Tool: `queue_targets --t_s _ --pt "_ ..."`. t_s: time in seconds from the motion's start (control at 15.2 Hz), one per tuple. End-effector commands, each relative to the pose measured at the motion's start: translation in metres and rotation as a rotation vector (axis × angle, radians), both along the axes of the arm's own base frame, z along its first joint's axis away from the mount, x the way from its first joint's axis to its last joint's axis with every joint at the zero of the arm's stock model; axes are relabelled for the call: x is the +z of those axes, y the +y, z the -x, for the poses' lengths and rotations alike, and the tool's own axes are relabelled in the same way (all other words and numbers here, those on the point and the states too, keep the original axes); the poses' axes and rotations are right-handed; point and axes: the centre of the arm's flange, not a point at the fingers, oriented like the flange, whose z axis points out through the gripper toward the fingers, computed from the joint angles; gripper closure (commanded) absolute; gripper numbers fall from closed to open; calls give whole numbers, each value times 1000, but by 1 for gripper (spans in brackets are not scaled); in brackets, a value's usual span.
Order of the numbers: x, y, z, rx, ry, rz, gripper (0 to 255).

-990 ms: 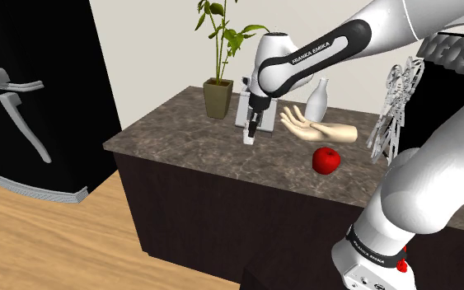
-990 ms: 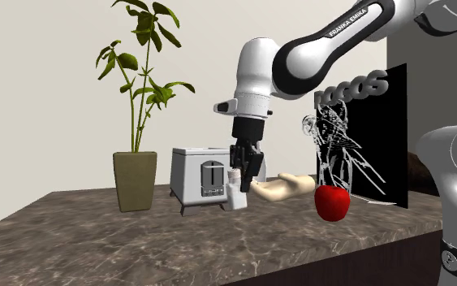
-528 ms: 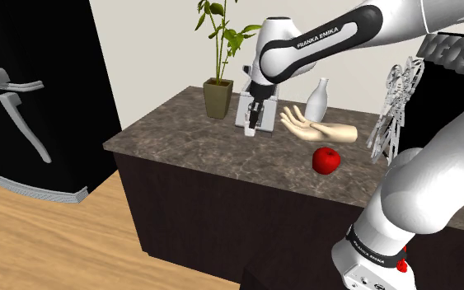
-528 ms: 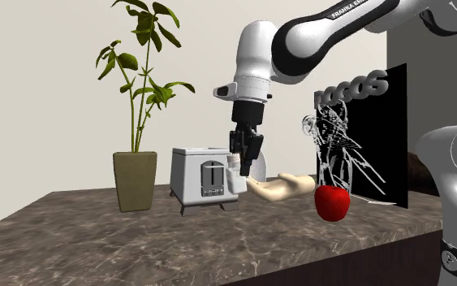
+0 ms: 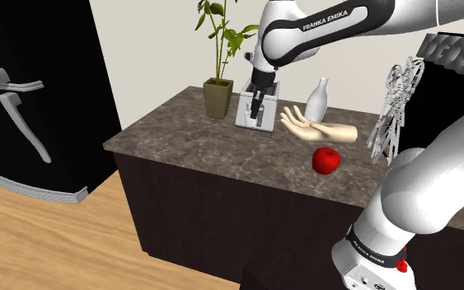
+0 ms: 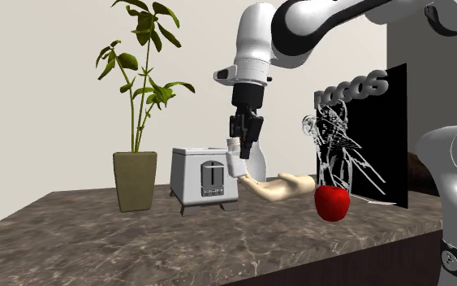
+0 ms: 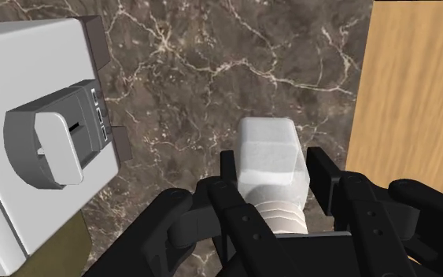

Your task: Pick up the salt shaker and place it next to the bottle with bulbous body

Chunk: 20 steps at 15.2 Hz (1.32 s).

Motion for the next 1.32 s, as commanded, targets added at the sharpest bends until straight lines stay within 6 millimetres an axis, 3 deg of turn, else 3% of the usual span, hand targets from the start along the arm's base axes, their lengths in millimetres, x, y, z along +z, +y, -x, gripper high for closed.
queue_targets --t_s 0.0,1.25 --pt "12 0 0 0 0 0 255" --pt "112 0 0 0 0 0 255"
